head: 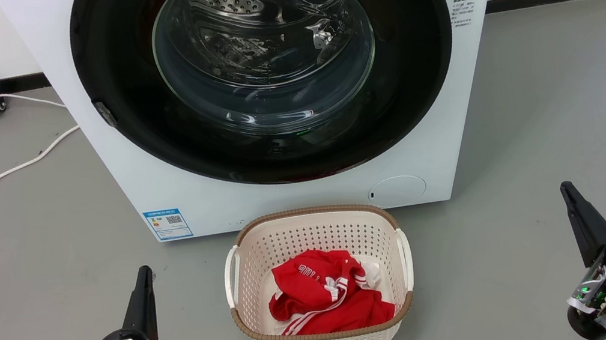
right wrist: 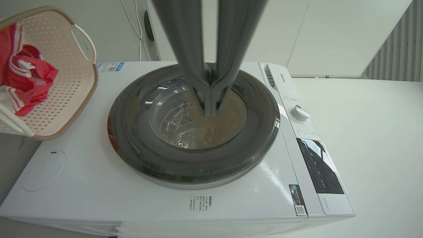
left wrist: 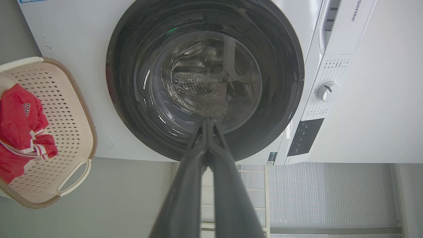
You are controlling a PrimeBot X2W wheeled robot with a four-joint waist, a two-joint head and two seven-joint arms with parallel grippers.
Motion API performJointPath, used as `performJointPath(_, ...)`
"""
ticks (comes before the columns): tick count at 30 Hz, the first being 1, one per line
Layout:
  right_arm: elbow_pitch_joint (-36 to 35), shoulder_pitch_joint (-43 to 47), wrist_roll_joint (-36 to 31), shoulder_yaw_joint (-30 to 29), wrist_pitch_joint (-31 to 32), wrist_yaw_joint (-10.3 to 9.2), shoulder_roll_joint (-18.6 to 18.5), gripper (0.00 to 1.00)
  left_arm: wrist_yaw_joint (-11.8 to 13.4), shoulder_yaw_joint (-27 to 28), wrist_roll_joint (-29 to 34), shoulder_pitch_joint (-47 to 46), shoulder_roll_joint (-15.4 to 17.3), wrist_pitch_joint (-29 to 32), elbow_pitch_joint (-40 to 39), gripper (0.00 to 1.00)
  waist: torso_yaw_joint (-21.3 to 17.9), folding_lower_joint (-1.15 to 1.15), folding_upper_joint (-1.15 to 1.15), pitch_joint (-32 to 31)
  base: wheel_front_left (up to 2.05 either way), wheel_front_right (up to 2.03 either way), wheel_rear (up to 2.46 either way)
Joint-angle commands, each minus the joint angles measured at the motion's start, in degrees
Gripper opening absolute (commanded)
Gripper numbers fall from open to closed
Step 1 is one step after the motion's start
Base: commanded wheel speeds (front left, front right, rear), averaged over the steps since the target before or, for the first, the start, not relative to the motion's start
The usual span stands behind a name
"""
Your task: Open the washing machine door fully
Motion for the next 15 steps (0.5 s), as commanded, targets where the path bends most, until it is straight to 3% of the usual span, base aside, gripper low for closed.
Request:
performJointPath(1, 0.08, -0.62, -0.31, -0.1, 0.26, 0.0, 0.23, 0.0, -0.17, 0.23, 0.19, -0.52, -0.04, 0.14, 0.07, 0.0, 0.0, 0.0, 0.0, 0.0, 0.0, 0.0, 0.0)
performJointPath(9, 0.08, -0.63, -0.37, -0.14, 0.31, 0.0, 0.26, 0.0, -0.17, 0.25, 0.23, -0.52, -0.05, 0.17, 0.07, 0.0, 0.0, 0.0, 0.0, 0.0, 0.0, 0.0, 0.0)
performJointPath(10, 0.05, 0.01, -0.02, -0.07, 0.01, -0.01, 0.04, 1.0, 0.0, 0.02, 0.0, 0.0, -0.02, 0.0, 0.05, 1.0, 0.0, 0.0, 0.0, 0.0, 0.0, 0.0, 0.0)
performJointPath(15, 0.02, 0.72, -0.37, 0.42, -0.72, -0.01, 0.09, 1.0, 0.01, -0.69, 0.16, 0.52, -0.12, -0.65, 0.27, 1.0, -0.01, 0.0, 0.0, 0.0, 0.0, 0.0, 0.0)
